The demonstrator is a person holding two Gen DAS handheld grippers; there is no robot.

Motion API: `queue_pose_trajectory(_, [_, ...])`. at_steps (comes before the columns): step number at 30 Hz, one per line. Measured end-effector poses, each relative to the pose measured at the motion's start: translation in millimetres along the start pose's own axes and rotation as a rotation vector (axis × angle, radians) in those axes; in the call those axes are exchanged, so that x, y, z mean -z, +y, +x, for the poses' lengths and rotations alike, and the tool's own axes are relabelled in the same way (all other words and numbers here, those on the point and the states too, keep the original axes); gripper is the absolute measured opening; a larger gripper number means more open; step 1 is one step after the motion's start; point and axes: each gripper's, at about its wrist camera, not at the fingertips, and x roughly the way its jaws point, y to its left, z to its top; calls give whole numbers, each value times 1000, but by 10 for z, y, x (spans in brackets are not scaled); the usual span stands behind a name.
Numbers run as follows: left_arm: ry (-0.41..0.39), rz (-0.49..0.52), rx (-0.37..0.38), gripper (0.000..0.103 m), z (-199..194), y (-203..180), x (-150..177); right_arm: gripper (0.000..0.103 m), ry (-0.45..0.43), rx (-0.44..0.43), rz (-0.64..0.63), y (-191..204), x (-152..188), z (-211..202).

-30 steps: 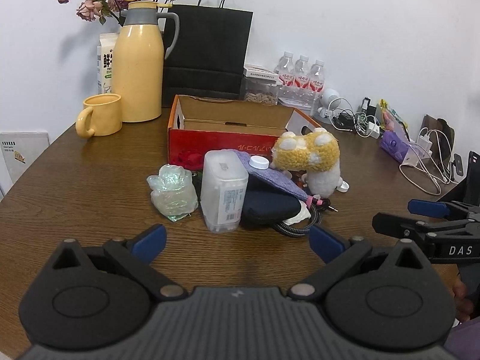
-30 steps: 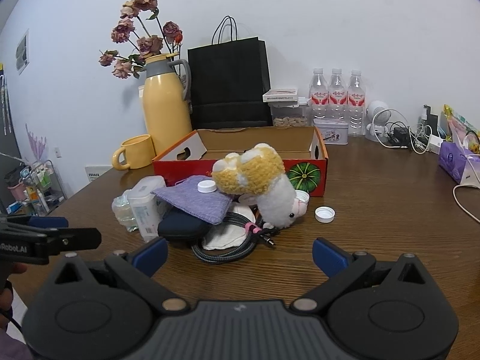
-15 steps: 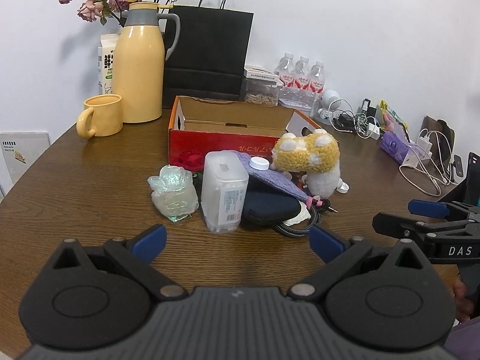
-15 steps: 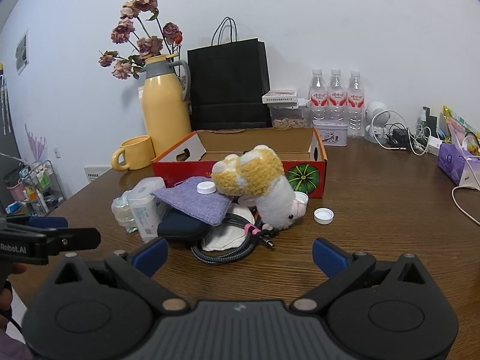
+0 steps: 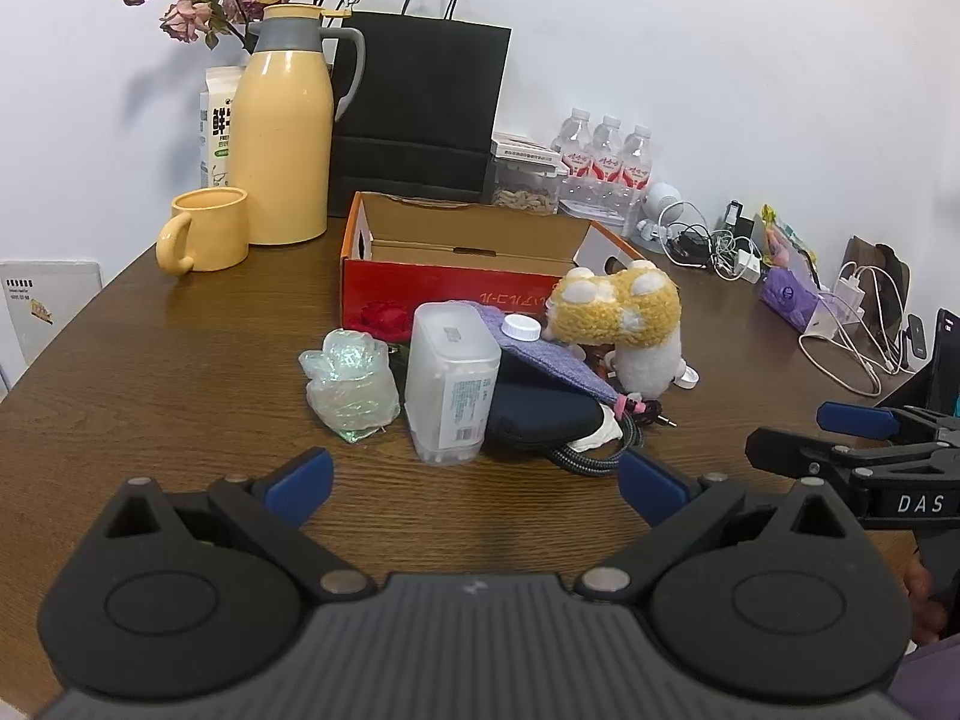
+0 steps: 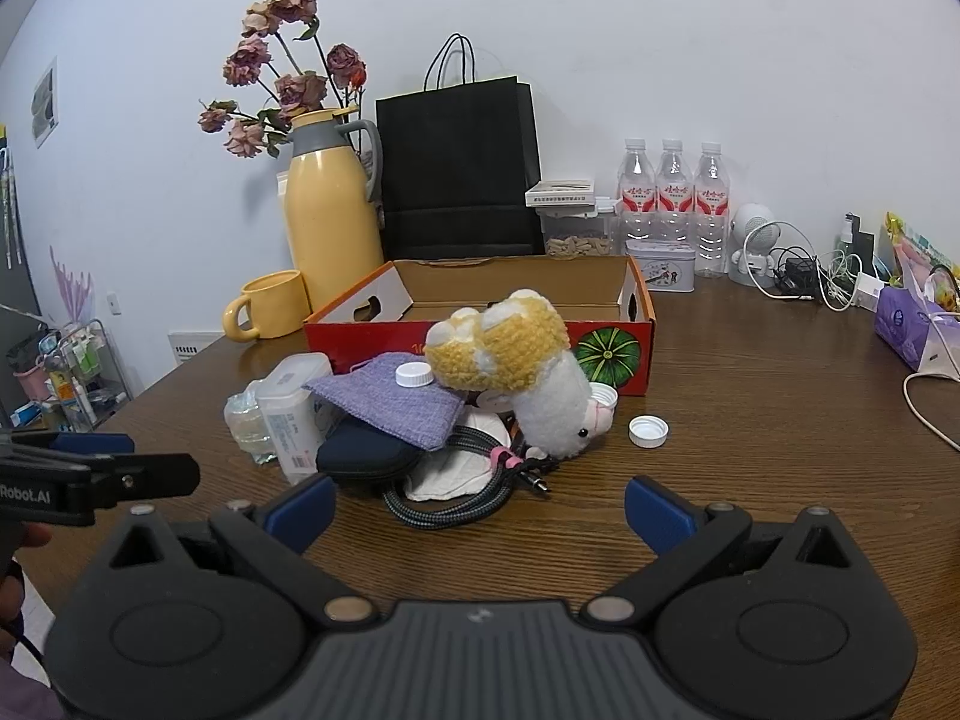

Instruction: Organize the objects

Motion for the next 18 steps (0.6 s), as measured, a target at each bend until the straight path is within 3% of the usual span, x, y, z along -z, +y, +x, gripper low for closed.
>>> queue_pose_trajectory(18, [9, -15, 3, 103, 42, 44, 44, 103, 8, 5, -2, 17, 26, 22])
